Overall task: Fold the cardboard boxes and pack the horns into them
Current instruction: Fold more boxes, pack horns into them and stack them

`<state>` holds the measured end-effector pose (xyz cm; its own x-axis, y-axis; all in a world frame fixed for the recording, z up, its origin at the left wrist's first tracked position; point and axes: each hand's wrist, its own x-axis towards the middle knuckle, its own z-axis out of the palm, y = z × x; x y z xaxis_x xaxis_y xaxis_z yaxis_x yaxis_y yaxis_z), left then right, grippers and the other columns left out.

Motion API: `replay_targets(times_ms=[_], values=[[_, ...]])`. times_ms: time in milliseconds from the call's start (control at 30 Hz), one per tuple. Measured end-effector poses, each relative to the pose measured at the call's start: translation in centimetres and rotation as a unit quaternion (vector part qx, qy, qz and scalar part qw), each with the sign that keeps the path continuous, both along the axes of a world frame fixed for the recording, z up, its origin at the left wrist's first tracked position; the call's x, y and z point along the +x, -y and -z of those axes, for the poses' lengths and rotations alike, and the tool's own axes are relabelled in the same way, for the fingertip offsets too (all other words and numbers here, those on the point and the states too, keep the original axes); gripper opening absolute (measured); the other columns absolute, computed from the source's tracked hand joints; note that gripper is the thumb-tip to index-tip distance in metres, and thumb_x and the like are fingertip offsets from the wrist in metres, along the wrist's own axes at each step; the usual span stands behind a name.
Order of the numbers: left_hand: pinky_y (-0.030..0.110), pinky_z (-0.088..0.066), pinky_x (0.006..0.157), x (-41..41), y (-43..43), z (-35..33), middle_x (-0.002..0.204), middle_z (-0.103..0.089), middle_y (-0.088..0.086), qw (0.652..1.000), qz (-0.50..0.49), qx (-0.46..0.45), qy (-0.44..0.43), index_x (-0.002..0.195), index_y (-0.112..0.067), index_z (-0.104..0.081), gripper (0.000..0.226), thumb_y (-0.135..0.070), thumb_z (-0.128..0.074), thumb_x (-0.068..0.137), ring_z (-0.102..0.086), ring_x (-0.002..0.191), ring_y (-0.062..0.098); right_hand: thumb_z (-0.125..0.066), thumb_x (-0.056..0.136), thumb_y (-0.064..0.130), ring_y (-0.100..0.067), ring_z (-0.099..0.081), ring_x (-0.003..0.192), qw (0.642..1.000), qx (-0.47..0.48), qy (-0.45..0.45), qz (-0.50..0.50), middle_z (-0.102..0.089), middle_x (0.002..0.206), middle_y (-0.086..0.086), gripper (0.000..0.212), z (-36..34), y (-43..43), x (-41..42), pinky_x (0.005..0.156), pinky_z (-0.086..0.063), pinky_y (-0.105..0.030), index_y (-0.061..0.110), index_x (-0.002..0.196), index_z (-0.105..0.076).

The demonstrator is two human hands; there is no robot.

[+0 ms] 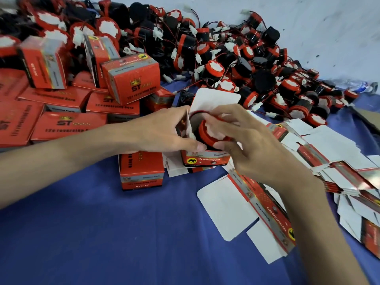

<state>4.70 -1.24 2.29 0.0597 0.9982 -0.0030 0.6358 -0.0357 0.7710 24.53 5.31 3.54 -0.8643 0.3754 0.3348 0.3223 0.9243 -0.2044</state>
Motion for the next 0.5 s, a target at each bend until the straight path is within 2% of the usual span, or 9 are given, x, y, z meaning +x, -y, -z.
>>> replay_targets(times_ms=[100, 233, 367, 433, 500], values=[[0.047, -0.049, 0.094, 0.1, 0.1, -0.1, 0.113, -0.067, -0.005, 1.0, -0.007, -0.005, -0.018, 0.118, -0.019, -0.056, 0.081, -0.067, -0.07, 0.053, -0.062, 0.106, 0.015, -0.062, 0.089, 0.008, -0.029, -0.054, 0.117, 0.999, -0.008, 0.043, 0.023, -0.054, 0.128, -0.011, 0.039, 0.1, 0.0, -0.2, 0.093, -0.047, -0.047, 0.004, 0.127, -0.061], [0.046, -0.049, 0.093, 0.1, 0.3, -0.1, 0.108, -0.068, -0.012, 1.0, -0.019, 0.0, -0.016, 0.115, -0.02, -0.058, 0.089, -0.076, -0.074, 0.048, -0.062, 0.102, 0.011, -0.062, 0.09, 0.026, -0.024, -0.051, 0.119, 0.995, 0.006, 0.068, 0.078, -0.06, 0.128, 0.002, 0.036, 0.0, 0.1, -0.2, 0.098, -0.039, -0.054, 0.017, 0.125, -0.064], [0.044, -0.049, 0.094, 0.1, 0.3, 0.0, 0.108, -0.067, -0.012, 0.999, -0.026, 0.0, -0.022, 0.115, -0.023, -0.058, 0.084, -0.074, -0.074, 0.051, -0.062, 0.102, 0.009, -0.055, 0.088, 0.026, -0.019, -0.05, 0.113, 0.994, 0.047, 0.058, 0.078, -0.057, 0.123, 0.001, 0.035, -0.1, 0.8, -0.4, 0.098, -0.037, -0.052, 0.02, 0.121, -0.066], [0.046, -0.049, 0.093, 0.1, 0.1, 0.1, 0.11, -0.067, -0.007, 0.999, -0.025, 0.001, -0.02, 0.116, -0.021, -0.057, 0.074, -0.067, -0.074, 0.06, -0.062, 0.104, 0.014, -0.05, 0.087, 0.019, -0.018, -0.05, 0.115, 0.996, 0.047, 0.05, 0.053, -0.054, 0.13, 0.0, 0.042, -0.1, 1.3, -0.7, 0.094, -0.035, -0.047, 0.02, 0.128, -0.06], [0.047, -0.049, 0.092, 0.1, 0.0, 0.2, 0.111, -0.066, -0.003, 1.0, -0.025, 0.002, -0.016, 0.117, -0.019, -0.056, 0.067, -0.061, -0.073, 0.068, -0.061, 0.104, 0.017, -0.043, 0.089, 0.02, -0.015, -0.048, 0.121, 0.996, 0.035, 0.069, 0.043, -0.05, 0.138, 0.007, 0.045, -0.1, 1.8, -1.1, 0.092, -0.032, -0.042, 0.023, 0.132, -0.056]])
